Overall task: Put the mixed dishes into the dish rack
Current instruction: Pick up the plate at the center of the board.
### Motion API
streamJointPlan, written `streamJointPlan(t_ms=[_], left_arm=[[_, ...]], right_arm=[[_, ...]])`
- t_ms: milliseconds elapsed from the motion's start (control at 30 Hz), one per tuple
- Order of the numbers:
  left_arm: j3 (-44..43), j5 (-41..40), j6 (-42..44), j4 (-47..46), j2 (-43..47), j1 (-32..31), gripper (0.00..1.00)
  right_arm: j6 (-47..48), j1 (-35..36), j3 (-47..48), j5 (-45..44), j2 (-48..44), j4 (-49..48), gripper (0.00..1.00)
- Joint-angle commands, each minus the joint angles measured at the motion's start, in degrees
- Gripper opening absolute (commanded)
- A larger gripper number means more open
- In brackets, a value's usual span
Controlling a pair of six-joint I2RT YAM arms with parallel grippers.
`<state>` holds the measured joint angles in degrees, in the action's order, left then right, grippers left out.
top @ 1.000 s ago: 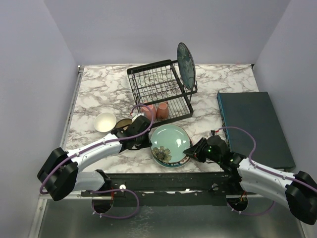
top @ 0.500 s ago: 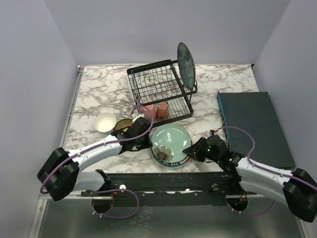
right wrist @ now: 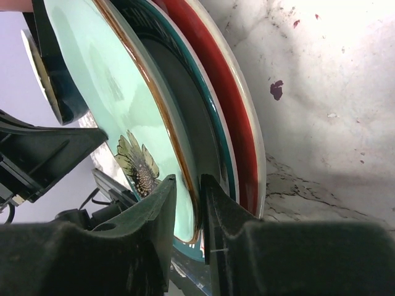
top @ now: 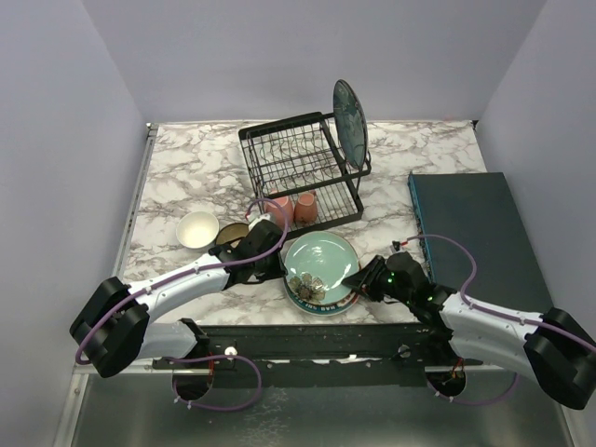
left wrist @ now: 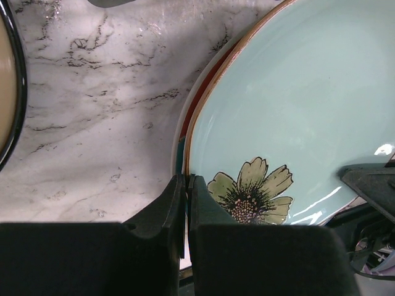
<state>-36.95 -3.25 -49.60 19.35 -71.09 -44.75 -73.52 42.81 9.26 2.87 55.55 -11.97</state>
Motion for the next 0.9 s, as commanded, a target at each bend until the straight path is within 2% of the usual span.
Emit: streamJointPlan(t_ms=[0,367,633,867], left_arm=[[2.94,0.60,2.06,5.56,-1.33,-0.08,0.00],[2.92,1.11,2.74,5.53,-1.17,-0.08,0.00],[2.59,1.40,3.29,5.63,-0.88,-0.12,0.00],[2.19,1.57,3.46,5.65,-0.46,-0.07,0.00]], right_arm=[[3.91,0.18,1.18,-2.07,1.26,-3.02,0.29],[9.86,0.17,1.88,-4.59,1.49,-9.98,0.32],[14.46,0.19,0.41,-0.77,2.82,-20.23,0.32],[15.17,0.19,1.03,2.11,6.76,-23.75,0.32]])
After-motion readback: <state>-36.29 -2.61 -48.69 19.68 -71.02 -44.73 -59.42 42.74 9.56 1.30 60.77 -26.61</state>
